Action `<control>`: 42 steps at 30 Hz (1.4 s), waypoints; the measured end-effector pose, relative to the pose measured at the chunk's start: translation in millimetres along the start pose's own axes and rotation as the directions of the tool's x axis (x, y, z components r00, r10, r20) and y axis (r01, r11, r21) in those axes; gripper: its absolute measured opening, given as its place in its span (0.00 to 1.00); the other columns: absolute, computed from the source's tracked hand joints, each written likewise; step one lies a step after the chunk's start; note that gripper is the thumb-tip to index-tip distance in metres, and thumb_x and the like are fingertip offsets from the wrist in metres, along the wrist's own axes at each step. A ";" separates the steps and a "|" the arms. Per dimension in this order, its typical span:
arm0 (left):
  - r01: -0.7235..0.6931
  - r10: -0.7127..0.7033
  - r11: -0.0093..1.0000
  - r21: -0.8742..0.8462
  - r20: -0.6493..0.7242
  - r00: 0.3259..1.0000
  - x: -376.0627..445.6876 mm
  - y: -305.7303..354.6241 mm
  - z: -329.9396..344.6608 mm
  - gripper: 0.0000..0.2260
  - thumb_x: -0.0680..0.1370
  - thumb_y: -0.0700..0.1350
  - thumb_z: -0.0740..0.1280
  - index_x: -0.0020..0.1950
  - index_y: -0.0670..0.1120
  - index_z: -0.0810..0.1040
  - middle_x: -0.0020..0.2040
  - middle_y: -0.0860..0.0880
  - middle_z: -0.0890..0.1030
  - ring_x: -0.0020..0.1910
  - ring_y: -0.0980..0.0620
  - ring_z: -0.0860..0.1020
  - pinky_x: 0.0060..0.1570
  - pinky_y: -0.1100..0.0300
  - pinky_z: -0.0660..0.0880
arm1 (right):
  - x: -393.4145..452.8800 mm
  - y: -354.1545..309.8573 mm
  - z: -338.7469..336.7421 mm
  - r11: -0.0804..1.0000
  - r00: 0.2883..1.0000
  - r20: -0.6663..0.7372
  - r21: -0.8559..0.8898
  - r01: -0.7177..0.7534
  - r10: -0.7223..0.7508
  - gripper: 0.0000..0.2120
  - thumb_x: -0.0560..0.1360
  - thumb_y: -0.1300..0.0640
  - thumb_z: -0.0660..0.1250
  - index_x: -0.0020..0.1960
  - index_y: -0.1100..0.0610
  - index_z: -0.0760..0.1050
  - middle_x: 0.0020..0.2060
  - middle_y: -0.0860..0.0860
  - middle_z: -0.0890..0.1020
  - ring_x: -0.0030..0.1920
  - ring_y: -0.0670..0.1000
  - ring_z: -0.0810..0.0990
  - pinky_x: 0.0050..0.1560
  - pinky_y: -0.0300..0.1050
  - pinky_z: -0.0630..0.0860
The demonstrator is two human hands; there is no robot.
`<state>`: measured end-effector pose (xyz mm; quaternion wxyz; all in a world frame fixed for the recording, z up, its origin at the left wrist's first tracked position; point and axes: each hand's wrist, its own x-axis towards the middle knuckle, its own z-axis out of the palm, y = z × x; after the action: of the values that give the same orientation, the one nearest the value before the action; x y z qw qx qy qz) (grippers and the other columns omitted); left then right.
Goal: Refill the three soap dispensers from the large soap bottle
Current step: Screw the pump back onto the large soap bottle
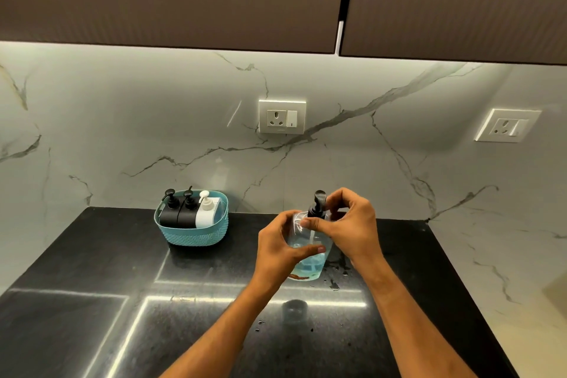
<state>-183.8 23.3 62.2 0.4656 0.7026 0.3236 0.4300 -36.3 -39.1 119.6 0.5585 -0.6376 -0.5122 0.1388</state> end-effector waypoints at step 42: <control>0.025 -0.025 0.999 -0.024 0.000 1.000 -4.6 5.0 2.3 0.27 0.66 0.48 0.85 0.62 0.48 0.80 0.55 0.53 0.85 0.55 0.53 0.84 0.57 0.56 0.82 | -1.4 1.0 -12.5 0.999 0.975 0.220 0.021 -0.028 0.022 0.22 0.70 0.55 0.81 0.62 0.51 0.81 0.55 0.47 0.85 0.56 0.50 0.83 0.58 0.52 0.82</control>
<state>-183.3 16.7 65.0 0.4793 0.6929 0.3271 0.4280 -27.0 -47.3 122.4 0.5045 -0.6178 -0.5609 0.2216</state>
